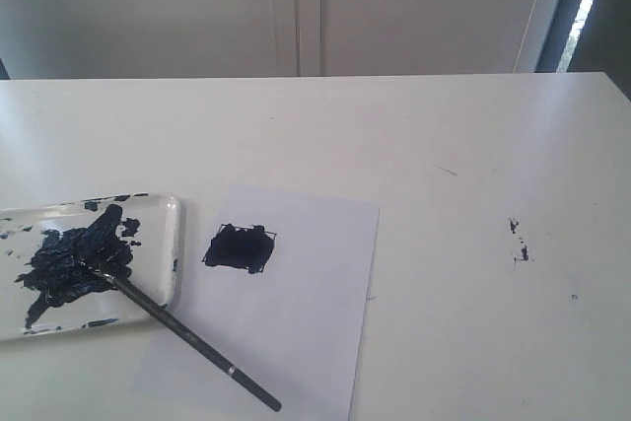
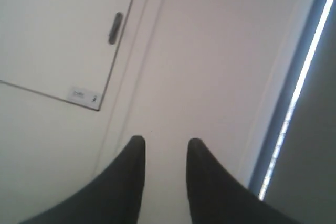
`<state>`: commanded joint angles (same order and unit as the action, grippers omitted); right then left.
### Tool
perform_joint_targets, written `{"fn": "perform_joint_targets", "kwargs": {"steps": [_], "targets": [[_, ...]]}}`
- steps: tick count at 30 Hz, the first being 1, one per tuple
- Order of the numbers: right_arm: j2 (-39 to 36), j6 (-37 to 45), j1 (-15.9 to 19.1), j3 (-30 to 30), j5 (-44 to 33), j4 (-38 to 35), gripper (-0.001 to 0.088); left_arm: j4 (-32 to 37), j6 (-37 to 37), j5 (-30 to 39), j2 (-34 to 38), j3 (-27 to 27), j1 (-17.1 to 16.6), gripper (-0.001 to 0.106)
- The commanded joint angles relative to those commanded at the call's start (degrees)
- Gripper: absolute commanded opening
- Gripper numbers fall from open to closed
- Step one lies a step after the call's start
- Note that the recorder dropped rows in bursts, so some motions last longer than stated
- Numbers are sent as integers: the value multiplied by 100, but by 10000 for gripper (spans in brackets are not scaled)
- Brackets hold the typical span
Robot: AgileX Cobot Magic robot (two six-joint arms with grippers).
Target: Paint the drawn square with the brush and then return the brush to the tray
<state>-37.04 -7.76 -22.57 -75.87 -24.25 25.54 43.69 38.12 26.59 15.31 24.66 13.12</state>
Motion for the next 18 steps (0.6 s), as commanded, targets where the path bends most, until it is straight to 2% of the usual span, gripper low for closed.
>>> {"fn": "perform_joint_targets", "kwargs": {"steps": [3, 6, 18], "targets": [[223, 0, 474, 0, 0, 0, 271, 0, 0, 0, 0, 0, -436, 0], [368, 0, 721, 0, 0, 0, 271, 0, 0, 0, 0, 0, -764, 0], [444, 0, 777, 0, -13, 14, 271, 0, 0, 0, 0, 0, -1952, 0]]}}
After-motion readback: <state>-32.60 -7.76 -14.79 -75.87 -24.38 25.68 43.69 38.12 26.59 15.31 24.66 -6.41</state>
